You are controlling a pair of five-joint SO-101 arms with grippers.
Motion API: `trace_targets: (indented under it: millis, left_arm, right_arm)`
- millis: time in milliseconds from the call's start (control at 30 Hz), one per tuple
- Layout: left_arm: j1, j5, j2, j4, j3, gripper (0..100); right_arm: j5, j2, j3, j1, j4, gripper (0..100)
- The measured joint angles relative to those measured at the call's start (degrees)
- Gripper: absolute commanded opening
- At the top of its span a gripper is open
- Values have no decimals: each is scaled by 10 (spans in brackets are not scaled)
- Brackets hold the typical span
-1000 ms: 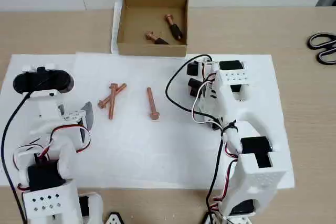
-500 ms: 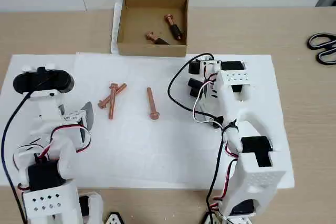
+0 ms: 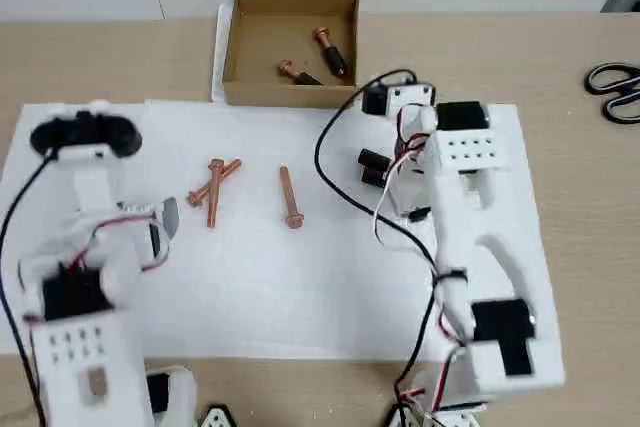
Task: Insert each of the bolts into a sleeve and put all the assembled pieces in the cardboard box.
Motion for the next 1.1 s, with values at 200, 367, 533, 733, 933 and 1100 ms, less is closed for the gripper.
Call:
trace_targets:
  millis: [200,367,533,733,933,1100]
  left_arm:
    - [72,2,222,1,-134,205]
    - [134,9,400,1,-248,141]
    - [143,51,558,1,-347,134]
    - [143,79,677,1,-414,134]
    - [143,85,695,1,-427,133]
    - [143,85,695,1,-427,133]
  right_arm:
    - [0,-40,0,0,20,4]
    - [0,-42,0,0,21,4]
    - [0,-42,0,0,25,4]
    - [0,-42,0,0,29,4]
    - [0,-42,0,0,29,4]
    - [0,-42,0,0,29,4]
